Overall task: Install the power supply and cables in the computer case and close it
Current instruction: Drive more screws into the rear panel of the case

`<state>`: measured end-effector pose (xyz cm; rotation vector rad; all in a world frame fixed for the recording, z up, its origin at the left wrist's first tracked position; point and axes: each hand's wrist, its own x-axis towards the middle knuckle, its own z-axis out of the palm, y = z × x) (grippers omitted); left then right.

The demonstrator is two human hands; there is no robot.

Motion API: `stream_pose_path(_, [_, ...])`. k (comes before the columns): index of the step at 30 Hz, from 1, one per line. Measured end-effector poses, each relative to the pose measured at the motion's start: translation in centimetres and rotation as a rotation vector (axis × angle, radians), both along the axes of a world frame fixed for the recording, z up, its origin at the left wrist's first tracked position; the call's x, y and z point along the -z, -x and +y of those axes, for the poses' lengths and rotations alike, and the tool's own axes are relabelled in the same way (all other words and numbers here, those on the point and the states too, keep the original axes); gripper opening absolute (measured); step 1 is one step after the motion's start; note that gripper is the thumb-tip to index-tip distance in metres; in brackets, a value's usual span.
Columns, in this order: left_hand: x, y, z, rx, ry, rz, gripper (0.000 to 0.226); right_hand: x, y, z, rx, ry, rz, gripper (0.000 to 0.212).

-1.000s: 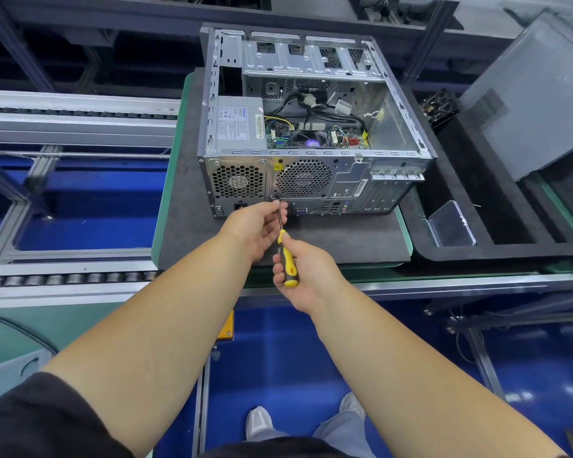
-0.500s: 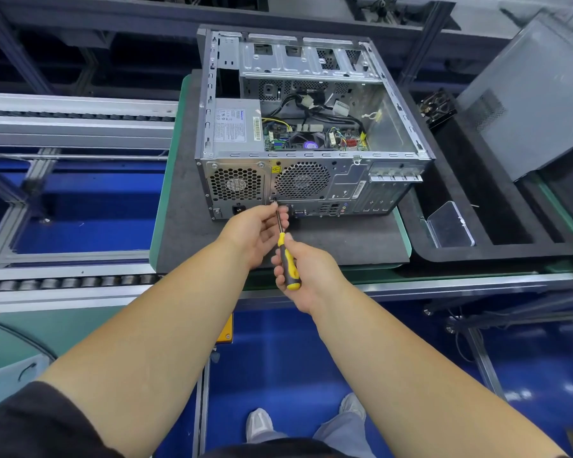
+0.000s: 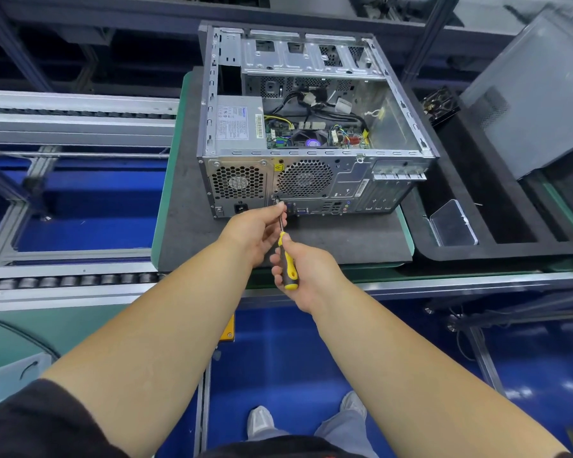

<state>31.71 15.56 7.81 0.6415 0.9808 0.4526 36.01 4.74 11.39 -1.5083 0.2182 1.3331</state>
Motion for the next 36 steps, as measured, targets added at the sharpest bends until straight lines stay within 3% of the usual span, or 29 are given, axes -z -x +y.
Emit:
stream_pose_path(6, [-0.56, 0.18, 0.31, 0.090, -0.023, 0.000, 0.015, 0.11, -0.19, 0.14, -0.004, 0.021, 0.050, 0.052])
stream_pose_path(14, [-0.18, -0.27, 0.68, 0.075, -0.017, 0.063, 0.011, 0.52, 0.07, -0.27, 0.027, -0.022, -0.012, 0.025])
stream_pose_path(18, [-0.06, -0.43, 0.68, 0.063, -0.017, 0.107, 0.014, 0.14, 0.15, 0.13, 0.004, 0.009, 0.047, 0.043])
stream_pose_path(22, [-0.15, -0.02, 0.62, 0.105, -0.014, 0.036, 0.016, 0.17, -0.32, 0.14, 0.013, 0.000, 0.133, 0.049])
stream_pose_path(29, [-0.39, -0.27, 0.72, 0.091, -0.008, 0.061, 0.014, 0.59, -0.24, -0.38, 0.045, -0.052, 0.046, 0.023])
stream_pose_path(36, [-0.11, -0.52, 0.55, 0.069, 0.000, 0.106, 0.018, 0.47, -0.62, 0.18, 0.039, 0.011, 0.137, 0.048])
